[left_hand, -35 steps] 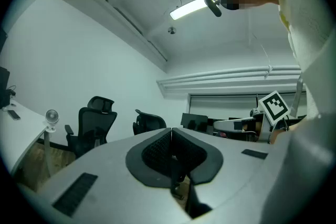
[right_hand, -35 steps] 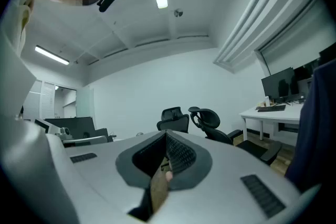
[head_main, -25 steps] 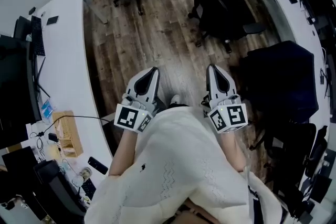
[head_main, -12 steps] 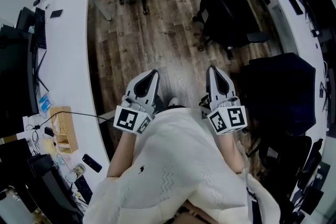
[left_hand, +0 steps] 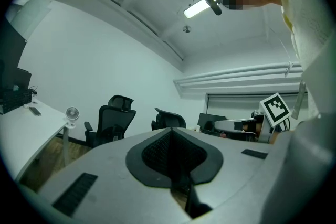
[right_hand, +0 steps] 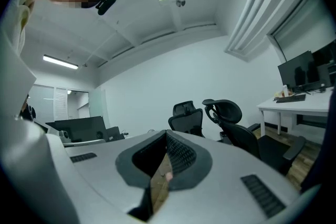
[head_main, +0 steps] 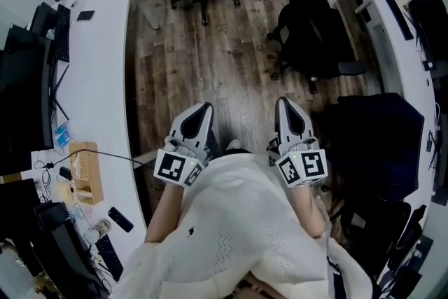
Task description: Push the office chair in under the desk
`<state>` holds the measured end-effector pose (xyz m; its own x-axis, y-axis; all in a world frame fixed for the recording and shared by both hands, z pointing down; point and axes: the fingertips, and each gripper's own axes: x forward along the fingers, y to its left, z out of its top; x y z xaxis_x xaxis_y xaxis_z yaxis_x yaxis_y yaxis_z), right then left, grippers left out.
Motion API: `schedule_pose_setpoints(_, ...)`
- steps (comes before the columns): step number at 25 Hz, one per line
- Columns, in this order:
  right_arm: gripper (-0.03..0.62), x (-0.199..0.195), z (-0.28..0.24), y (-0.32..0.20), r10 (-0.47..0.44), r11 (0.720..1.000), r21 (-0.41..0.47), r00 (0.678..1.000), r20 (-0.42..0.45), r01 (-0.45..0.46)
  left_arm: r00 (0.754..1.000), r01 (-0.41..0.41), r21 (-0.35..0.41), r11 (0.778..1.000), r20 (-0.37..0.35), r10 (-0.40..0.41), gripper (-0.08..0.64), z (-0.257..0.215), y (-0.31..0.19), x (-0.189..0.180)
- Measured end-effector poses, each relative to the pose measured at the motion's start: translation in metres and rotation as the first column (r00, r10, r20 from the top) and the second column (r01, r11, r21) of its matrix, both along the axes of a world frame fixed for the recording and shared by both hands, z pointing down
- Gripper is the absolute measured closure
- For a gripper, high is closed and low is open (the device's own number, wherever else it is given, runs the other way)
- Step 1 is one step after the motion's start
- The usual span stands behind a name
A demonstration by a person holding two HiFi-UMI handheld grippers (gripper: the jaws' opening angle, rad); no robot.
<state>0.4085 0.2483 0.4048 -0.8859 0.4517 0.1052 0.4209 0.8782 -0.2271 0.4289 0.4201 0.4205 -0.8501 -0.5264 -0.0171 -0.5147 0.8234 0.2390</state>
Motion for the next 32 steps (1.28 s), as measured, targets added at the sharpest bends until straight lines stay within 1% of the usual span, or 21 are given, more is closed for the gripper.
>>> schedule_pose_setpoints(7, 0.591, -0.028, 0.004, 0.009, 0.013, 1.0, -0.007, 1.0, -0.016, -0.014, 0.999, -0.029, -0.005, 1.0, 0.016, 0.029, 0.546, -0.001, 0.007, -0.032)
schedule_pose_setpoints(11, 0.591, -0.048, 0.008, 0.025, 0.024, 1.0, 0.002, 0.999, -0.028, -0.024, 0.999, -0.042, 0.007, 0.999, 0.009, 0.042, 0.546, 0.001, 0.02, -0.057)
schedule_pose_setpoints(15, 0.591, -0.075, 0.009, 0.041, 0.032, 0.999, 0.014, 0.999, -0.031, -0.032, 0.998, -0.063, 0.016, 0.998, -0.001, 0.063, 0.546, 0.002, 0.034, -0.087)
schedule_pose_setpoints(23, 0.591, -0.134, 0.008, 0.053, 0.082, 0.996, 0.022, 0.996, -0.043, -0.082, 0.997, -0.081, 0.024, 0.996, 0.018, 0.08, 0.546, -0.004, 0.056, -0.158)
schedule_pose_setpoints(28, 0.591, -0.17, 0.003, 0.069, 0.097, 0.995, 0.023, 0.995, -0.025, -0.097, 0.994, -0.113, 0.026, 0.993, 0.01, 0.112, 0.546, -0.003, 0.067, -0.191)
schedule_pose_setpoints(32, 0.591, -0.194, 0.002, 0.084, 0.116, 0.993, 0.031, 0.993, -0.028, -0.115, 0.99, -0.142, 0.003, 0.99, 0.018, 0.142, 0.546, -0.004, 0.08, -0.211)
